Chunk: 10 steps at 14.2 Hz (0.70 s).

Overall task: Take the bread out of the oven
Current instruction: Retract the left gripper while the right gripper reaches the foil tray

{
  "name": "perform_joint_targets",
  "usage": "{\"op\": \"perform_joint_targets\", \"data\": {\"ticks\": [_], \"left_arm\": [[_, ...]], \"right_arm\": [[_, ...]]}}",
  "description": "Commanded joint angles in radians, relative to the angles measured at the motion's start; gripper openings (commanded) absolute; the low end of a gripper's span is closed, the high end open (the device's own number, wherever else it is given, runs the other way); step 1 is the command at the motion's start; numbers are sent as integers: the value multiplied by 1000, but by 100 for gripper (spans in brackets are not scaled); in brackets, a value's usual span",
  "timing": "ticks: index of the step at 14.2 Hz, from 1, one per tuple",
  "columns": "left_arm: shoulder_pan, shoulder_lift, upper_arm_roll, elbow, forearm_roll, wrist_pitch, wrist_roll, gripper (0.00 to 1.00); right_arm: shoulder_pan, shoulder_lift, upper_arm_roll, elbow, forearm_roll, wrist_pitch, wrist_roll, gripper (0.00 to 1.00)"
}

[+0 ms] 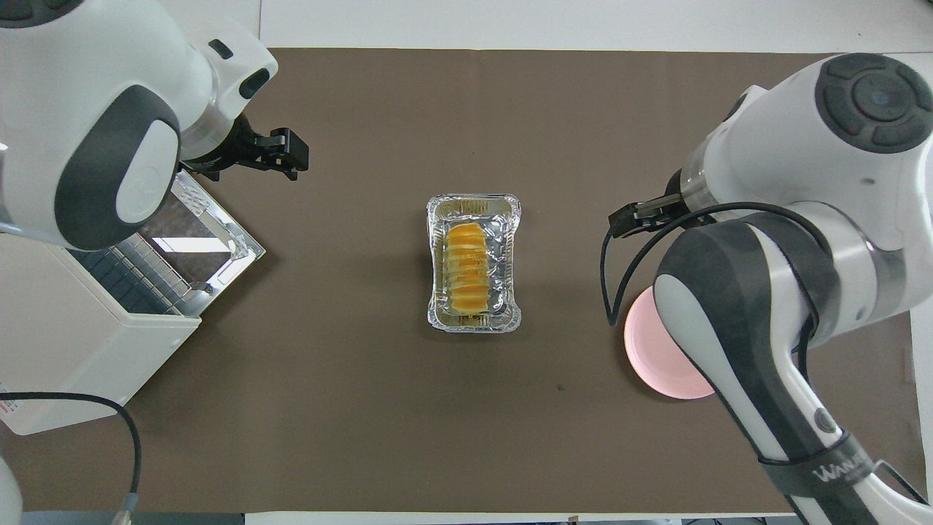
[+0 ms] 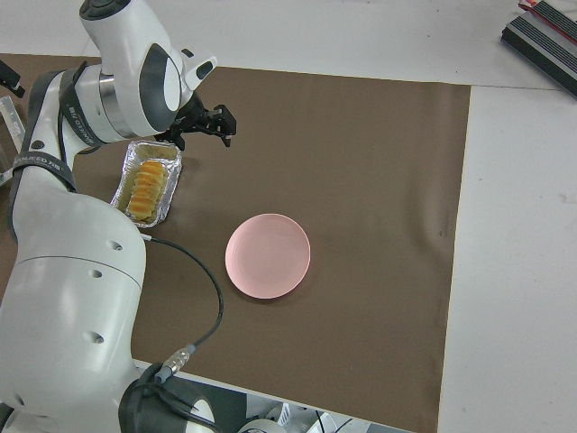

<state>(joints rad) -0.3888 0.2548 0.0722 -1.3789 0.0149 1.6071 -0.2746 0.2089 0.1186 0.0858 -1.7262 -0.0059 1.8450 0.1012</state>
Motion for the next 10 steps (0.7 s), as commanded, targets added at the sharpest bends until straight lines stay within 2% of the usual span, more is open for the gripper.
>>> {"op": "perform_joint_targets", "data": {"ticks": [1, 3, 5, 8, 10], "left_arm": [[65, -121, -6, -104, -7, -32, 11, 100], [83, -127, -6, -108, -7, -33, 6, 100], [91, -127, -6, -108, -7, -29, 2, 100], [217, -213, -37, -198, -6, -22, 63, 100], [270, -232, -57, -198, -6, -38, 132, 100]], "right_arm": [[47, 51, -1, 3, 20, 58, 60, 100], [121, 88, -1, 2, 20, 85, 171, 100], [133, 98, -1, -7, 20, 86, 201, 100], [179, 177, -1, -24, 18, 175, 308, 100], [184, 205, -1, -35, 20, 201, 319, 100]]}}
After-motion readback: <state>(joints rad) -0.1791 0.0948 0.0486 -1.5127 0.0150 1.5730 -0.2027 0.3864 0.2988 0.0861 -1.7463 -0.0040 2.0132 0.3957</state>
